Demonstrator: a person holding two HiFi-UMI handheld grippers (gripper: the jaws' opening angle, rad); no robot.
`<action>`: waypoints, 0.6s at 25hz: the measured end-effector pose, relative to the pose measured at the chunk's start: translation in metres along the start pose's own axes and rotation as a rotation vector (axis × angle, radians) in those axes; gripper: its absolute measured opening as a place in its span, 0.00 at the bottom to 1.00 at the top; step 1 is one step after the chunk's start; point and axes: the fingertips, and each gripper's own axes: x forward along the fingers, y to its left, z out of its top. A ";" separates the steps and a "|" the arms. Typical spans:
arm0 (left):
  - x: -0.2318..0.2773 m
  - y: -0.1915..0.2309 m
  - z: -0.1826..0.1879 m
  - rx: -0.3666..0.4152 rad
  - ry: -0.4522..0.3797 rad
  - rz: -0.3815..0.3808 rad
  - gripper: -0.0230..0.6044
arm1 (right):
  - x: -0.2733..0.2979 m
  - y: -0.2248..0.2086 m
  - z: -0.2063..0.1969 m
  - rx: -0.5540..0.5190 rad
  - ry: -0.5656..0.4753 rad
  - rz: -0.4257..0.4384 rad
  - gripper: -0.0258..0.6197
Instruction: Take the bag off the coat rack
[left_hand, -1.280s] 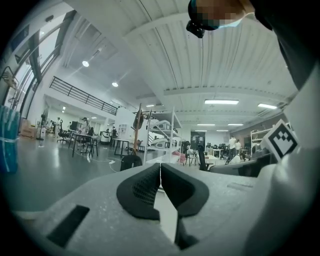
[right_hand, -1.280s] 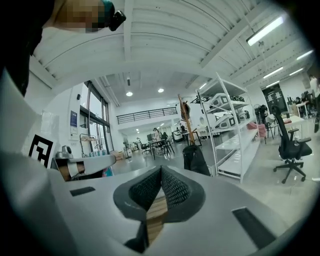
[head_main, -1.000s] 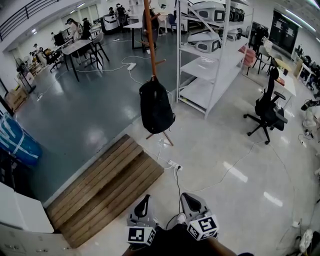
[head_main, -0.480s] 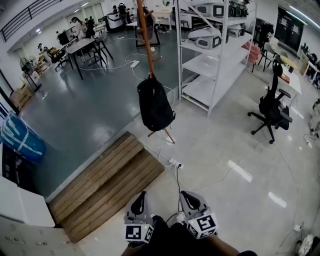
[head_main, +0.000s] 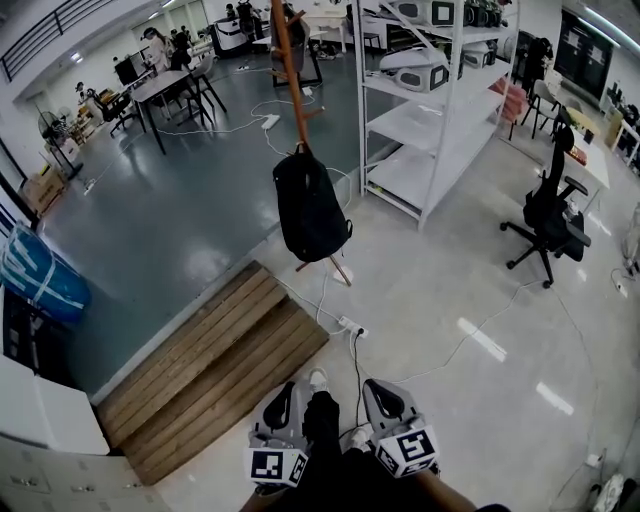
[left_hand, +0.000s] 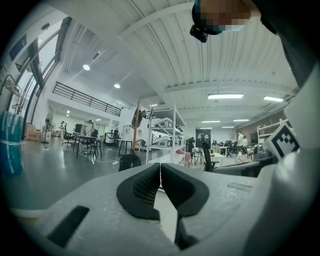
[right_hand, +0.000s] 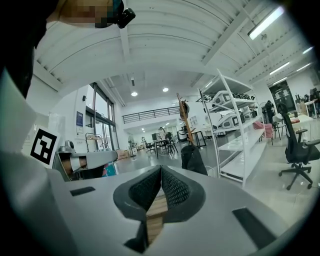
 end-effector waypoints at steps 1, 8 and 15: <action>0.008 0.003 -0.002 -0.001 0.002 -0.004 0.07 | 0.007 -0.004 -0.001 0.000 0.001 -0.005 0.06; 0.075 0.032 0.002 -0.010 -0.029 -0.042 0.07 | 0.071 -0.030 0.003 0.000 0.019 -0.022 0.06; 0.148 0.091 0.015 -0.013 -0.036 -0.046 0.07 | 0.154 -0.052 0.020 -0.017 0.027 -0.048 0.06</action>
